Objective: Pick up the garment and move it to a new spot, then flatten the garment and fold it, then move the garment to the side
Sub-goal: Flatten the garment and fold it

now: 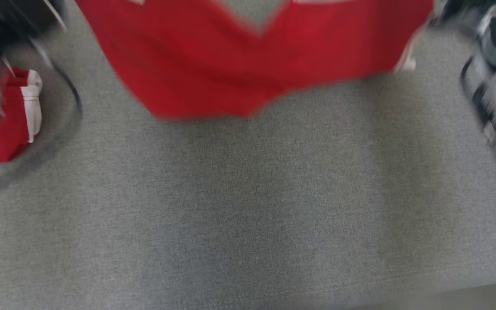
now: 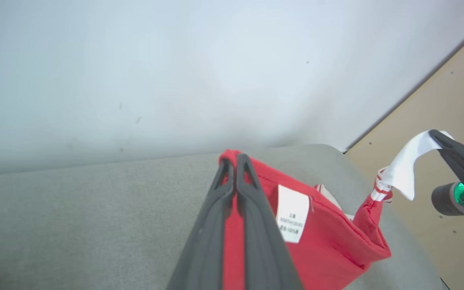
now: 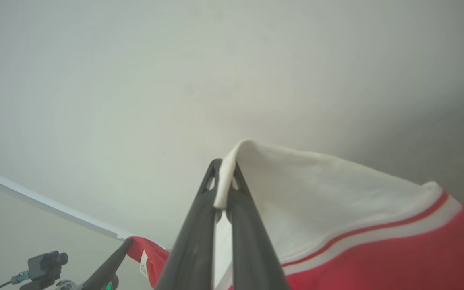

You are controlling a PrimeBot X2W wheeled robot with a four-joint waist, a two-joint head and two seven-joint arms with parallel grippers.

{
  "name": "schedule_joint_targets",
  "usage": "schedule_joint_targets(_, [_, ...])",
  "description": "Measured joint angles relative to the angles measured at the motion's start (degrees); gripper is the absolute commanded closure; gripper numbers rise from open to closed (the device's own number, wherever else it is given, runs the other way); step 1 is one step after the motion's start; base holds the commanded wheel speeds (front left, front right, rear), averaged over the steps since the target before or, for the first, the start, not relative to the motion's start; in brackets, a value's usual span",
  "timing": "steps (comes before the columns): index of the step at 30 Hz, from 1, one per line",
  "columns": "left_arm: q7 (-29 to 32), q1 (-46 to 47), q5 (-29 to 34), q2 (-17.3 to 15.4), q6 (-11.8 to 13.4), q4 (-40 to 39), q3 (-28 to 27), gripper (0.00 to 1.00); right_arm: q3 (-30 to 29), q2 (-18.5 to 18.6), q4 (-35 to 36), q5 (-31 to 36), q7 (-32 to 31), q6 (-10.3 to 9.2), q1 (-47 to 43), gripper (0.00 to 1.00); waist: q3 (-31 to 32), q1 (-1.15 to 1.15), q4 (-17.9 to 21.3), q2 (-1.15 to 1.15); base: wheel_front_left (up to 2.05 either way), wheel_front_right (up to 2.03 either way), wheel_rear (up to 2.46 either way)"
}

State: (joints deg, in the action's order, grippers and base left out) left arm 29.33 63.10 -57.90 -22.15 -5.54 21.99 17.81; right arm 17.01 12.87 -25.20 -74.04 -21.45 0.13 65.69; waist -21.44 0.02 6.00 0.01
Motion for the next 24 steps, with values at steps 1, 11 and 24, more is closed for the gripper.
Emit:
schedule_joint_targets(1, [-2.21, 3.48, 1.82, 0.6, 0.18, 0.67, -2.14, 1.0, -2.33, -0.86, -1.15, 0.66, 2.53, -0.34, 3.08, 1.0, -0.58, 0.0, 0.06, 0.0, 0.0, 0.0, 0.0])
schedule_joint_targets(11, [-17.38, 16.88, 3.79, 2.24, -1.54, 13.45, -5.75, 1.0, -9.15, -0.67, -6.92, -2.19, 15.49, 7.01, 13.61, 1.0, -2.65, -0.01, -0.27, 0.0, 0.0, 0.0, 0.0])
schedule_joint_targets(24, [-17.92, -19.13, -3.11, 3.78, -1.97, 11.39, 4.05, 1.0, -2.78, 0.88, 0.85, -3.26, 13.5, 6.95, -23.27, 1.0, 2.96, -0.03, -2.09, -0.01, 0.0, 0.0, 0.0])
